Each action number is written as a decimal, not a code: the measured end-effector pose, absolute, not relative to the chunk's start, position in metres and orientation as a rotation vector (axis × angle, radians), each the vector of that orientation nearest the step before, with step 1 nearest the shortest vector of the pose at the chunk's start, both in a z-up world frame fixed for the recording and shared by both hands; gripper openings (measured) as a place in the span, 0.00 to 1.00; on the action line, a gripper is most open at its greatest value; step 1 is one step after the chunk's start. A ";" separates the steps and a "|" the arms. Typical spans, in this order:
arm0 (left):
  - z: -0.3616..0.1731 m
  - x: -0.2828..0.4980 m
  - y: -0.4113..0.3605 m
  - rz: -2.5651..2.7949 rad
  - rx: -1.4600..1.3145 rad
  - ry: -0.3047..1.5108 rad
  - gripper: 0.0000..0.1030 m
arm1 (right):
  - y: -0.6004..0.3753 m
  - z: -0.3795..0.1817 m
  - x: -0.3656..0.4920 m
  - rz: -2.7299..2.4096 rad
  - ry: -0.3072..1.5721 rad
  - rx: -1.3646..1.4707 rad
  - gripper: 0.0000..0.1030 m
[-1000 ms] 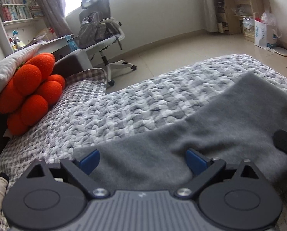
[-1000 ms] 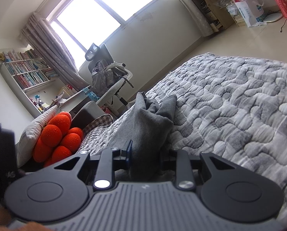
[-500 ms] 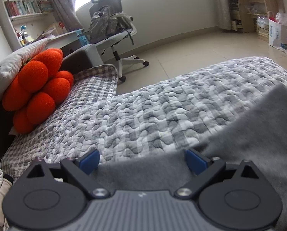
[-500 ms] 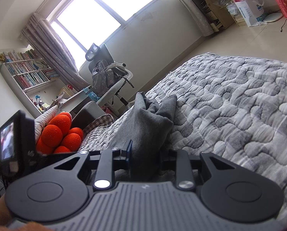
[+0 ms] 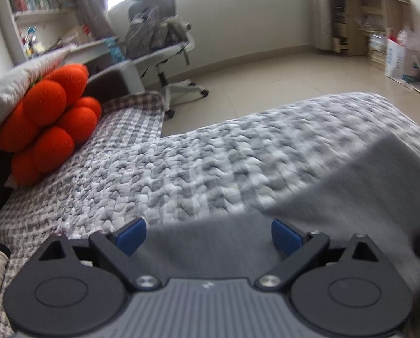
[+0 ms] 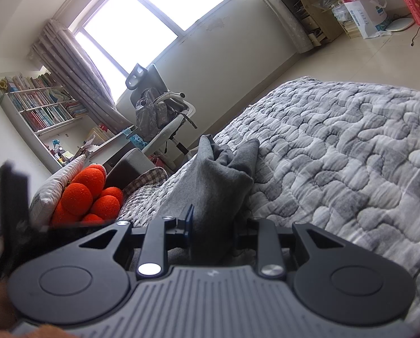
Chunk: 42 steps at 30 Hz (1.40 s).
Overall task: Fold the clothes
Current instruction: 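Hold the raised shirt end in the closed right tool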
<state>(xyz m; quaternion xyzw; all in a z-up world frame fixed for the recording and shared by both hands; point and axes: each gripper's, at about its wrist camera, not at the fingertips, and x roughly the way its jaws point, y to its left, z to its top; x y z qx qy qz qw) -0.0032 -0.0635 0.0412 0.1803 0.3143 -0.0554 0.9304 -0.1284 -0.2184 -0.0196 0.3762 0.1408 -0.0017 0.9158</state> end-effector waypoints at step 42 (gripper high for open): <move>0.012 -0.080 -0.021 -0.165 0.246 0.480 0.95 | -0.221 -0.012 -0.128 0.006 0.283 0.799 0.32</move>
